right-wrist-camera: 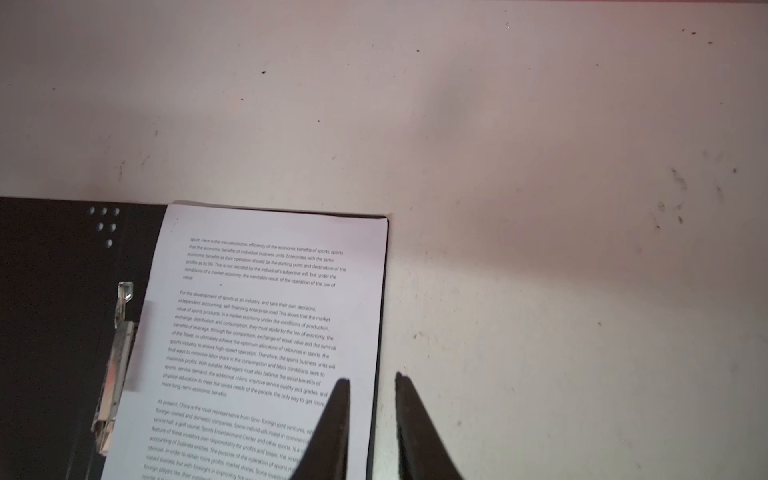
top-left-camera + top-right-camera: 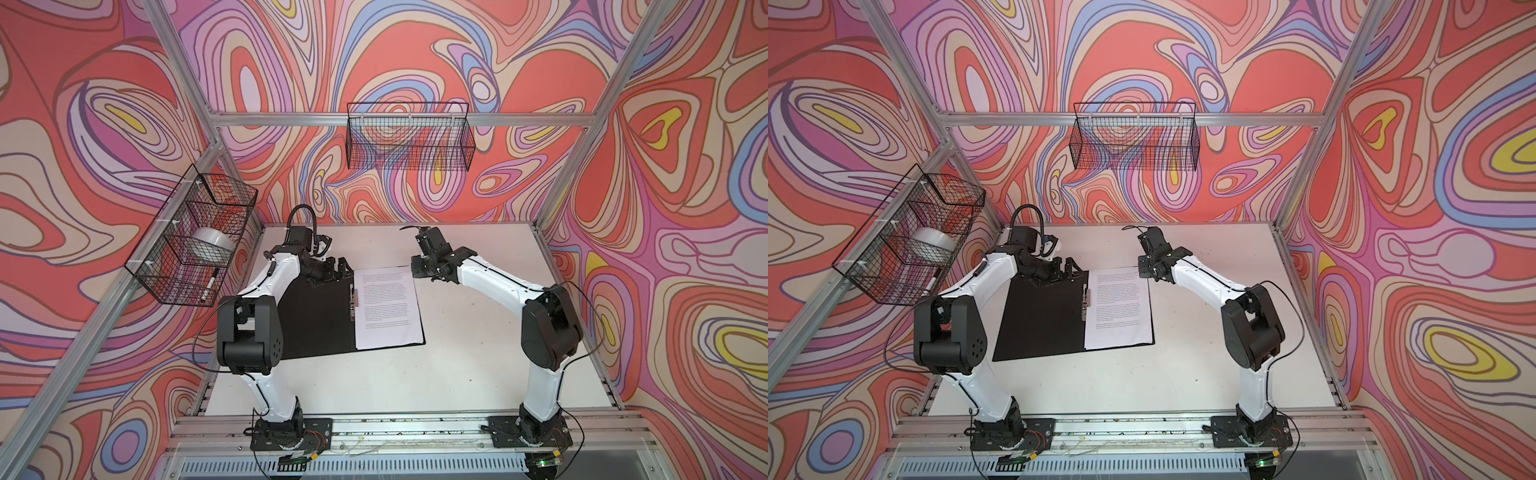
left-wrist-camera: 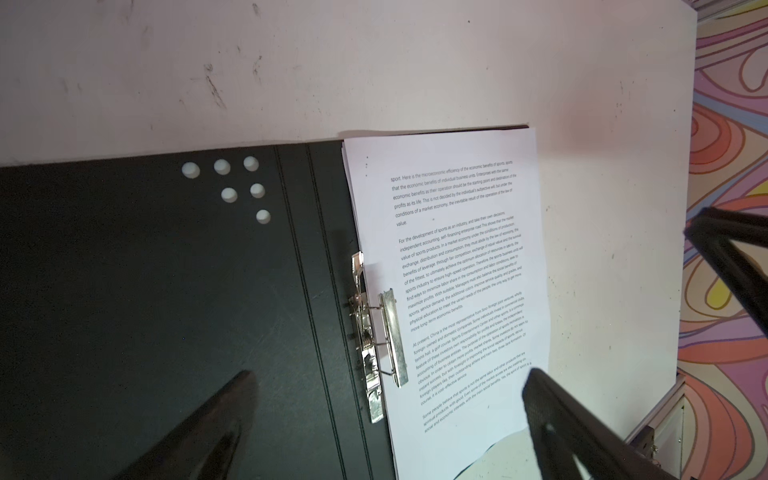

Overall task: Put the files into the folder
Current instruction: 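Open the right gripper and raise it away from the folder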

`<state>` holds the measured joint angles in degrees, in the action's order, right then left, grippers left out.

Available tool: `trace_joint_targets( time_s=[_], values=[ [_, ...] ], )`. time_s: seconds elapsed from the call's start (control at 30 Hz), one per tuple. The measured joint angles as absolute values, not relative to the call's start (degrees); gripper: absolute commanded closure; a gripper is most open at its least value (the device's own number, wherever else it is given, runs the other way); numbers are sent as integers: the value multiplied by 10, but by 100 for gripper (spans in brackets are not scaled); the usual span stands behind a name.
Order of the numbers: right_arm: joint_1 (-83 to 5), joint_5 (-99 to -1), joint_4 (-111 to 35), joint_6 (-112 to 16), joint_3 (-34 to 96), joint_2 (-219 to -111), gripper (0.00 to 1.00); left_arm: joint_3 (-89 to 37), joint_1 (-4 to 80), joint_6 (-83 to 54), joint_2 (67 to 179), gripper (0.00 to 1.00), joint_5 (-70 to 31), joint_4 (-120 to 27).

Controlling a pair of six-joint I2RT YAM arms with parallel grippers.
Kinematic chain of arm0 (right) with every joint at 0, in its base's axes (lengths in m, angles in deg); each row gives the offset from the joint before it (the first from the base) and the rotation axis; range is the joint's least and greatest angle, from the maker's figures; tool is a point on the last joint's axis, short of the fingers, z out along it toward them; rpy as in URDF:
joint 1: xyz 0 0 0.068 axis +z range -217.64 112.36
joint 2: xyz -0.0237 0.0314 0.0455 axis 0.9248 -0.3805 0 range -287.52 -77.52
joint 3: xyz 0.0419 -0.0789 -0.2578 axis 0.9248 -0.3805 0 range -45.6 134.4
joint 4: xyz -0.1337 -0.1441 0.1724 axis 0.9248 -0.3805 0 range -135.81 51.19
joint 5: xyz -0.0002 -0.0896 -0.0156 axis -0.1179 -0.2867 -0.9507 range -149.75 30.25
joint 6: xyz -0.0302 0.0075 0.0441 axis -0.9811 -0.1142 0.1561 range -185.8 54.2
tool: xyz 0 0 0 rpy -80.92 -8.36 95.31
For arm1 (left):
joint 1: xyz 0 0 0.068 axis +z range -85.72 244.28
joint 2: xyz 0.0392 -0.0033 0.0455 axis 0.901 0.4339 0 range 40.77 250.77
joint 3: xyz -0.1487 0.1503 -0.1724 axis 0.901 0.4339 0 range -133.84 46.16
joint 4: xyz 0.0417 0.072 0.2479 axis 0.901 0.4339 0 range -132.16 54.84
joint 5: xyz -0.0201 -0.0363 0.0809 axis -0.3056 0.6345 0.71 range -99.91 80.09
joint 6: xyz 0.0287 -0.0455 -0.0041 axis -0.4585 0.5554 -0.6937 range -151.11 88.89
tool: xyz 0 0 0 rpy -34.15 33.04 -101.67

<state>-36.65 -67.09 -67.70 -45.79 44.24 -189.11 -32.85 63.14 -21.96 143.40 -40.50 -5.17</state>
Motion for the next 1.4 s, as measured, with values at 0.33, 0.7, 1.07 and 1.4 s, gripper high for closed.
trace_joint_targets(
  time_s=[0.33,0.7,1.07,1.4],
  values=[
    [-426,-597,-613,-420,462,-1984,77,-328,631,-221,1434,0,-409,-42],
    [-442,-490,-541,-339,436,-2003,75,-328,631,-216,1448,0,-414,-40],
    [-445,-451,-521,-312,436,-2038,75,-328,631,-192,1470,0,-419,-40],
    [-445,-431,-516,-306,436,-2042,76,-328,631,-189,1472,0,-424,-40]
  ],
)
